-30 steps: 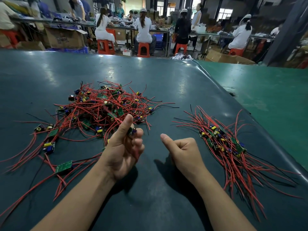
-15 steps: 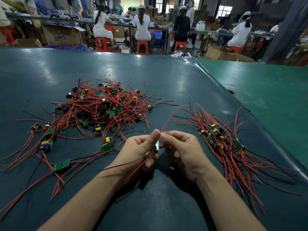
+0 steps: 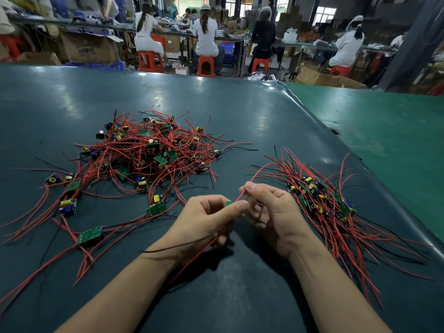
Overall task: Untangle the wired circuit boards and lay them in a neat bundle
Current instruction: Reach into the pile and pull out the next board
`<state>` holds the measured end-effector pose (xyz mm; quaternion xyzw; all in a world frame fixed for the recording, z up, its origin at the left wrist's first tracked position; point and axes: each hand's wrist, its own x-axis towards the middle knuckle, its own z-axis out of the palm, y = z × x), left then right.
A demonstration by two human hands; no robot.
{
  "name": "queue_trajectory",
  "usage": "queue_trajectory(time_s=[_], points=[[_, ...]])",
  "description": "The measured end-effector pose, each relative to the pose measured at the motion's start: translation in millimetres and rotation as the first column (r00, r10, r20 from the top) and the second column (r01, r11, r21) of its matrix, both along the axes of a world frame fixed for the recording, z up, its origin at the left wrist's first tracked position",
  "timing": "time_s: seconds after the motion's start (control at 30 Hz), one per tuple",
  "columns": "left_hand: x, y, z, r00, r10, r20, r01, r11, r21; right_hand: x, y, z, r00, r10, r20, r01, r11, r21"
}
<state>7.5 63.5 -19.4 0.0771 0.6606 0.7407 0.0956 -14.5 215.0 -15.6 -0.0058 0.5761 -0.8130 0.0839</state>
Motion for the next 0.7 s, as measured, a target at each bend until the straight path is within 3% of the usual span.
queue_trajectory(time_s=[0.13, 0.3, 0.4, 0.5, 0.7], points=[[-2.1, 1.2, -0.4, 0.999, 0.048, 0.012, -0.048, 0.999, 0.011, 4.5, -1.7, 0.1, 0.995, 0.1, 0.011, -0.101, 0.994, 0.035], [-2.4, 3.7, 0.3, 0.995, 0.104, -0.005, -0.103, 0.99, 0.095, 4.2, -3.4, 2.7, 0.997, 0.071, 0.038, -0.071, 0.997, 0.004], [-9.8, -3.6, 1.3, 0.956, 0.293, -0.02, -0.285, 0.941, 0.184, 7.4, -6.4, 1.4, 0.994, 0.105, -0.019, -0.102, 0.984, 0.143], [-11.9, -7.9, 0.0, 0.948, 0.317, -0.04, -0.305, 0.935, 0.182, 12.7, -9.5, 1.6, 0.965, 0.231, -0.121, -0.187, 0.936, 0.3], [-10.4, -4.7, -1.7, 0.964, 0.25, -0.092, -0.242, 0.966, 0.087, 12.6, -8.8, 4.3, 0.983, 0.178, -0.039, -0.173, 0.98, 0.098]])
